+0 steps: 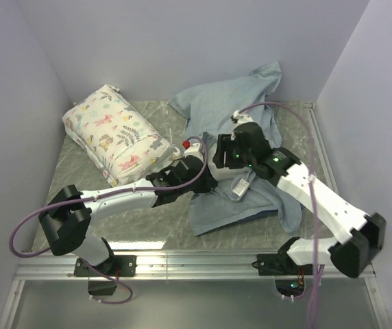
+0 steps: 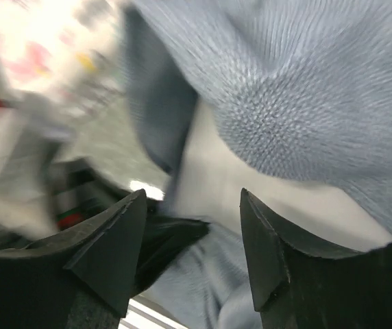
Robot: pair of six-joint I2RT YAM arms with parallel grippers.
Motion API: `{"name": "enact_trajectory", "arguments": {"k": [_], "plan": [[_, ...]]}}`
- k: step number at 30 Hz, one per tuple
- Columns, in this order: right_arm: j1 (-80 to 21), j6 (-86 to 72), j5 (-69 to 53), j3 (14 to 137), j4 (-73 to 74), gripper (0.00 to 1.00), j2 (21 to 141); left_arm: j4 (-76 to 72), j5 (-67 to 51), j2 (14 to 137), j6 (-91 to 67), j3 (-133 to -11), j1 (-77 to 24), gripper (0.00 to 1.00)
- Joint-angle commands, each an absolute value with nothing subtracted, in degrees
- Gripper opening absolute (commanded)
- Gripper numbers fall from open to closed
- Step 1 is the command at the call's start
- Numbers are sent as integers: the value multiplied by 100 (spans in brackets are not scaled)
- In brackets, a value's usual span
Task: Remove the pillowcase from the pillow
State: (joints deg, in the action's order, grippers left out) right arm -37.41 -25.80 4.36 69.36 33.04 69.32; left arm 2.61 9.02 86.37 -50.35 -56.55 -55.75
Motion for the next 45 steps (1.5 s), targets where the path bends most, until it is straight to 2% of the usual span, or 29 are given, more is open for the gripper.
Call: {"name": "enact_trajectory", "arguments": {"k": [1,5,8,12,14,15,16,17,19,20,29,36,41,45], "plan": [[-3876,-2215,790,7014,3586,66,7233,501,1011,8403,-4852,-5590,-5643,11],[-3911,-2162,940,6900,3709,75,7540,518,1072,8288,-4878,-5502,-5643,10],[-4008,-2092,1343,6978,3823,84,7891,545,1133,8166,-4887,-5406,-5643,5],[-4008,-1952,1625,7250,3964,85,8585,658,1204,7902,-4887,-5256,-5643,2],[-4008,-1908,1696,7365,4016,77,9051,773,1274,7762,-4843,-5265,-5643,2],[-3999,-1864,1722,7487,4017,68,9201,860,1327,7717,-4834,-5273,-5643,2],[-3973,-1846,1836,7540,4017,35,9463,914,1336,7665,-4808,-5265,-5643,2],[-3886,-1863,1828,7715,4069,22,9579,958,1353,7560,-4782,-5273,-5643,2],[-3745,-1863,1758,7874,4052,3,9764,1098,1380,7471,-4755,-5265,-5643,2],[-3640,-1863,1645,7945,3982,0,9782,1125,1371,7392,-4746,-5265,-5643,1],[-2207,-2574,142,8788,3104,0,9598,1099,923,7470,-4702,-4755,-6046,1],[-1960,-3049,-140,8956,2742,0,9457,362,809,8164,-5141,-4018,-6582,0],[-1802,-3164,-360,8957,2637,0,9325,307,1080,8980,-5378,-4069,-7057,0],[-1749,-3068,-290,8737,2663,0,9080,106,1405,9176,-5712,-3929,-7031,1]]}}
